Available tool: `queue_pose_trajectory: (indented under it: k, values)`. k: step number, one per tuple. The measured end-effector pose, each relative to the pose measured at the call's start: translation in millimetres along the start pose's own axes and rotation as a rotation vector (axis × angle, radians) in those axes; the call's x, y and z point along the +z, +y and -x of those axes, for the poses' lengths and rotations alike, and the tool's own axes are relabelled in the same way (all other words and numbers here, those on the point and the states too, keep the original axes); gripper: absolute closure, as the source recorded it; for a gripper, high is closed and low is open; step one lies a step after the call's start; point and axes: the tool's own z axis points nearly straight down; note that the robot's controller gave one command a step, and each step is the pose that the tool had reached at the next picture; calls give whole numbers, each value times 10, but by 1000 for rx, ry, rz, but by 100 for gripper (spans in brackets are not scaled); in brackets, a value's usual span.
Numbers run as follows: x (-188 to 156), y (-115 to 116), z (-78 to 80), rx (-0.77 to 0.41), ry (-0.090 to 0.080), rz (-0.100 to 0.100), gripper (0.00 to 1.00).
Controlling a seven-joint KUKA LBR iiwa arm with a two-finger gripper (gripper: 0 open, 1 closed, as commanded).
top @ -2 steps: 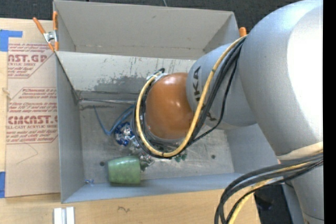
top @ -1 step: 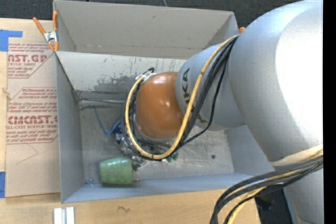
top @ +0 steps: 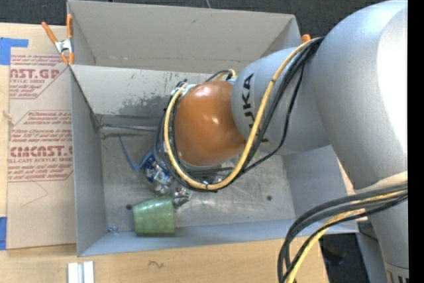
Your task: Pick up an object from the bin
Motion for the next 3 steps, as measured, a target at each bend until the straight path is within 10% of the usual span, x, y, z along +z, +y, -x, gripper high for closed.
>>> queue_pose_trajectory:
  k: [1,2,3]
  values:
    - [-658,36,3,-10,6,-2,100]
    - [-320,52,169,5,12,4,100]
    - [-335,48,166,6,11,3,0]
